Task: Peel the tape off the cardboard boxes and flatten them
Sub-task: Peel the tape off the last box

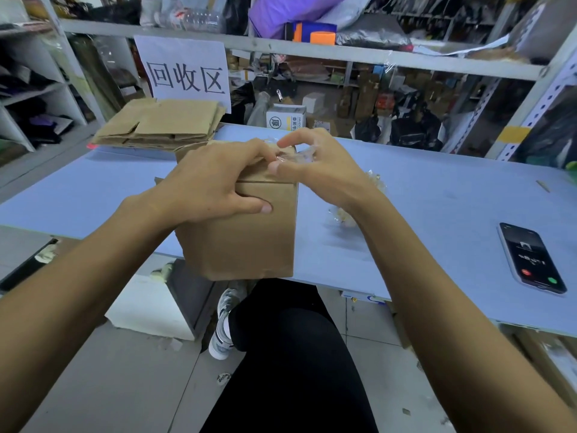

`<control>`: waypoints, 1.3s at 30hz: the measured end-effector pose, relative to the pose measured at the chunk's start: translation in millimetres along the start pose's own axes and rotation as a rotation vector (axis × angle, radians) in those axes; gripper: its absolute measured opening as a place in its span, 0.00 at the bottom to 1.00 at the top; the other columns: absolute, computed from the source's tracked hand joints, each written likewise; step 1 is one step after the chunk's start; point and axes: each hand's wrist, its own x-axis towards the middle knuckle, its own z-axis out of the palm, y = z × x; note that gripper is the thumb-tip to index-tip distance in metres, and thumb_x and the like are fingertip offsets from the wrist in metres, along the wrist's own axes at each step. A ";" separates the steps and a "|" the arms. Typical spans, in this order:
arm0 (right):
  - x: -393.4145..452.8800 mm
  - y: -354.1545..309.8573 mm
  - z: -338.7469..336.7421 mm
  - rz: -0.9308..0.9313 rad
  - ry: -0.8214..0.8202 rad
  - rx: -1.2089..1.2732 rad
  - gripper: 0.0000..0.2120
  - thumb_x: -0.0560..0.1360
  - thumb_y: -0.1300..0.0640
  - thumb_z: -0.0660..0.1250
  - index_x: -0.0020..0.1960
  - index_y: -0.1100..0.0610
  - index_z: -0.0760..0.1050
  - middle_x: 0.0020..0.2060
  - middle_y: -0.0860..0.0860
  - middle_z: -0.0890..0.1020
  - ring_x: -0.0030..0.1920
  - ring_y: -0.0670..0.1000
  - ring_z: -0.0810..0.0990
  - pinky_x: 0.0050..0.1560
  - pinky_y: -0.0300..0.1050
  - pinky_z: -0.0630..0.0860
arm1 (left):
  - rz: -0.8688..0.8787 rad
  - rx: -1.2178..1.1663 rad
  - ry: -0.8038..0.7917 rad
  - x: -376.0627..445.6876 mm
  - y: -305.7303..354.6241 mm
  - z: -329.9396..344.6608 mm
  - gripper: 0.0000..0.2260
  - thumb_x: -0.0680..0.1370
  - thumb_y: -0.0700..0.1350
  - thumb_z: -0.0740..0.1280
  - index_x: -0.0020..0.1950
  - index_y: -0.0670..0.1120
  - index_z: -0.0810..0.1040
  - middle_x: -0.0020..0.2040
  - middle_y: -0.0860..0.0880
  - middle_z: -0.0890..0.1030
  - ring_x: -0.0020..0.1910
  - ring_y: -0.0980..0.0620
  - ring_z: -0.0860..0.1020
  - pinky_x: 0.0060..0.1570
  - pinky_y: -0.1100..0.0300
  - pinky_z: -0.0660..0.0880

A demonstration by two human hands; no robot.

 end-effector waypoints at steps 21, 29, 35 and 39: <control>24.4 -9.4 0.1 0.001 0.148 -0.413 0.17 0.82 0.56 0.63 0.37 0.62 0.67 0.36 0.55 0.77 0.37 0.55 0.73 0.34 0.50 0.69 | 0.043 0.088 0.051 0.4 -6.7 7.9 0.30 0.64 0.70 0.65 0.58 0.53 0.72 0.62 0.56 0.77 0.56 0.46 0.77 0.50 0.43 0.76; 22.2 -5.2 -6.0 0.043 0.156 -0.055 0.19 0.78 0.51 0.68 0.44 0.70 0.79 0.37 0.60 0.81 0.38 0.51 0.77 0.48 0.49 0.78 | 0.041 0.063 0.067 -1.1 -1.3 3.9 0.34 0.63 0.69 0.65 0.62 0.50 0.77 0.56 0.53 0.82 0.54 0.50 0.78 0.51 0.51 0.74; 28.0 -10.8 -9.5 0.130 0.068 -0.055 0.27 0.70 0.38 0.75 0.47 0.63 0.80 0.37 0.49 0.80 0.35 0.46 0.77 0.40 0.45 0.78 | 0.107 -0.025 0.117 -0.2 -8.7 7.9 0.32 0.65 0.66 0.71 0.61 0.45 0.83 0.55 0.52 0.79 0.53 0.50 0.78 0.53 0.48 0.77; 34.0 -15.9 -3.7 0.104 -0.023 -0.213 0.12 0.75 0.53 0.74 0.41 0.60 0.77 0.35 0.52 0.76 0.33 0.49 0.70 0.34 0.42 0.66 | 0.103 -0.051 0.134 -1.3 -8.8 9.2 0.33 0.65 0.66 0.72 0.62 0.45 0.83 0.53 0.51 0.78 0.54 0.49 0.79 0.53 0.45 0.78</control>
